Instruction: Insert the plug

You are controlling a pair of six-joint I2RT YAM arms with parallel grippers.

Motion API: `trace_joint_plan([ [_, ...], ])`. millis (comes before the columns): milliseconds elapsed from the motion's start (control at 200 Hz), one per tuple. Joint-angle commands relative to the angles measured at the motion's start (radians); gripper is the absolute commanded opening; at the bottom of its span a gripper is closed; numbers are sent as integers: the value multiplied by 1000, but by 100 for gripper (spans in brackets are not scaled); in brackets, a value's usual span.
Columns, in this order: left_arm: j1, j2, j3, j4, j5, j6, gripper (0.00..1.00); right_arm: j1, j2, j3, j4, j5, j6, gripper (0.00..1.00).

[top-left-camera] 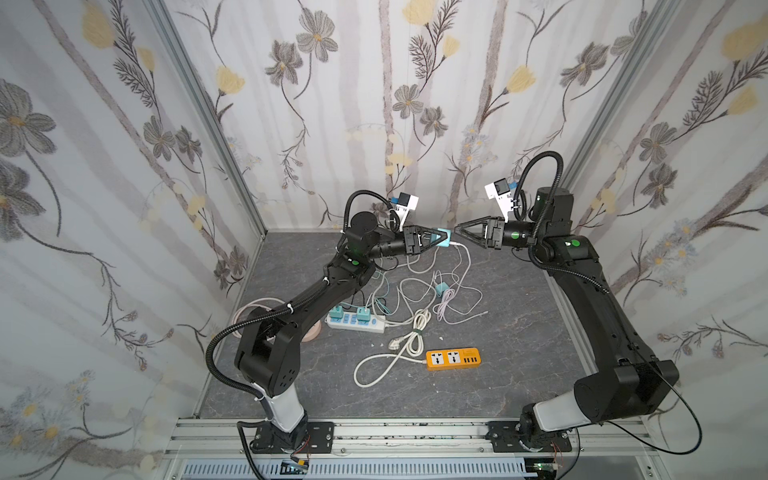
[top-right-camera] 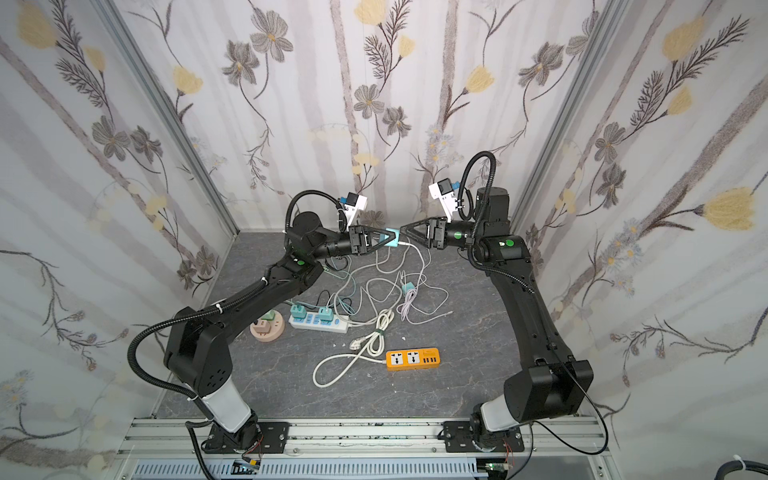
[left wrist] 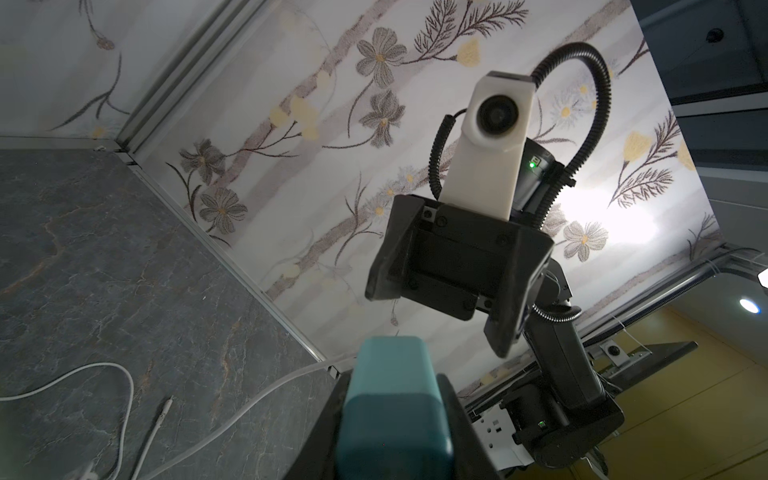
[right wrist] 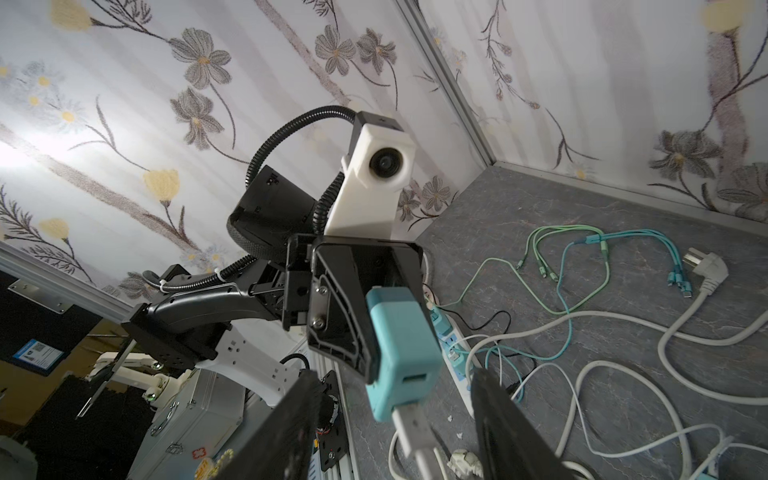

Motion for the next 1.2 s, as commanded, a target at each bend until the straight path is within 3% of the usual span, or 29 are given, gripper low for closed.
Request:
trace_joint_plan([
  [0,4,-15,-3,56,30,20,0,4,27,8,-56,-21,-51,56],
  [210,3,-7,8,57,33,20,0,15,46,0,-150,-101,-145,55],
  [475,0,-1,13,69,35,6,0,53,58,-2,-116,-163,-148,53],
  [725,-3,12,14,116,43,-37,0,56,56,-8,-106,-149,-150,22],
  [814,-2,17,14,120,47,-41,0,55,48,-15,-81,-110,-131,16],
  [889,-2,18,9,111,50,-34,19,53,40,-19,-66,-77,-116,14],
  [964,0,12,4,101,59,-18,26,48,34,-21,-61,-65,-115,13],
  [1194,19,-14,-23,76,73,25,29,36,22,-45,-56,-67,-113,15],
])
